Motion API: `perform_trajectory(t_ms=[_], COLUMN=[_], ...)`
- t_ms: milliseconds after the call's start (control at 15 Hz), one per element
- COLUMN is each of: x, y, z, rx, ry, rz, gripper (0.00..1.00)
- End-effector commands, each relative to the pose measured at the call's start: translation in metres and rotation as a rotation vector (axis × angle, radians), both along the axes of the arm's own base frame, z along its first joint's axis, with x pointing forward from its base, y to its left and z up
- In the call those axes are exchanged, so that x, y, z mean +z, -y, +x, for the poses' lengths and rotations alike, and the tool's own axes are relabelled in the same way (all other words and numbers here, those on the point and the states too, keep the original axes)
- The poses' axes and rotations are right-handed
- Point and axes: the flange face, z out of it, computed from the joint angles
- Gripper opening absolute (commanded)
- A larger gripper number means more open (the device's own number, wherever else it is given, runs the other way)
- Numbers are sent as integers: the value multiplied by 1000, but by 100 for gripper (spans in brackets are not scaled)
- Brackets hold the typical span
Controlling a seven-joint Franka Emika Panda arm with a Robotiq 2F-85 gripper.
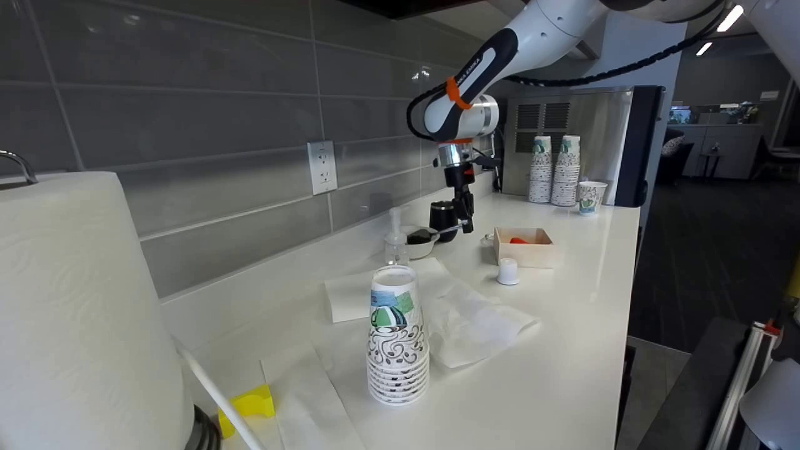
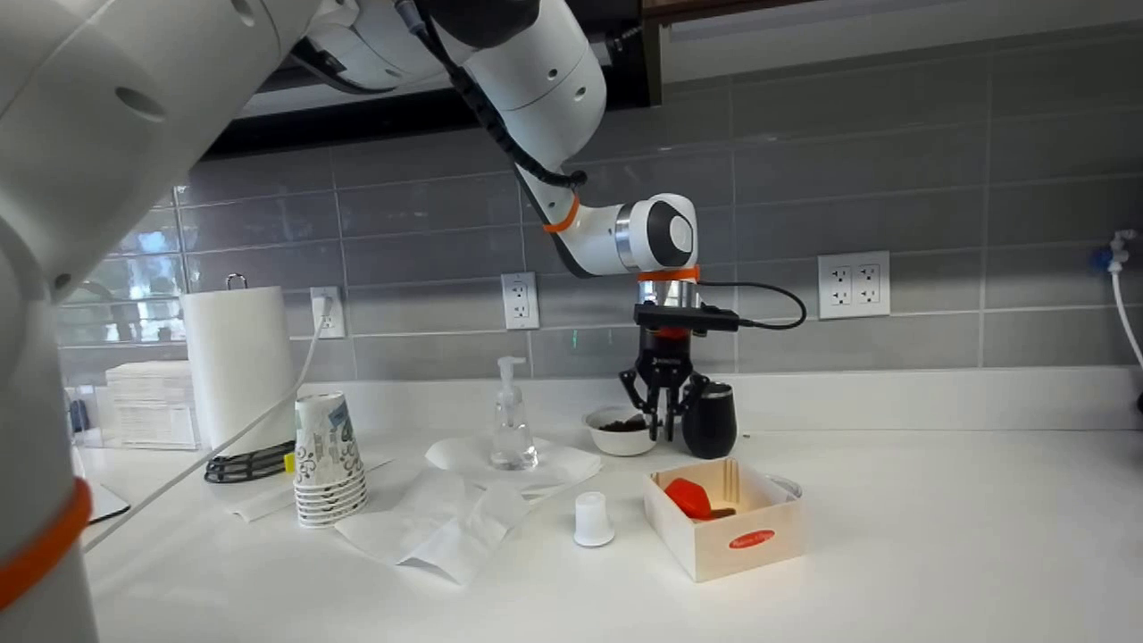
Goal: Pick up the spoon and stir in the bowl
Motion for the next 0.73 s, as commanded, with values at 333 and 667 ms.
perform_trajectory(t_ms=[333,667], x=[11,17], y=[-3,-4], z=[-17,-22], rx=[7,3], ry=[19,11], rz=[31,30], gripper=[92,100])
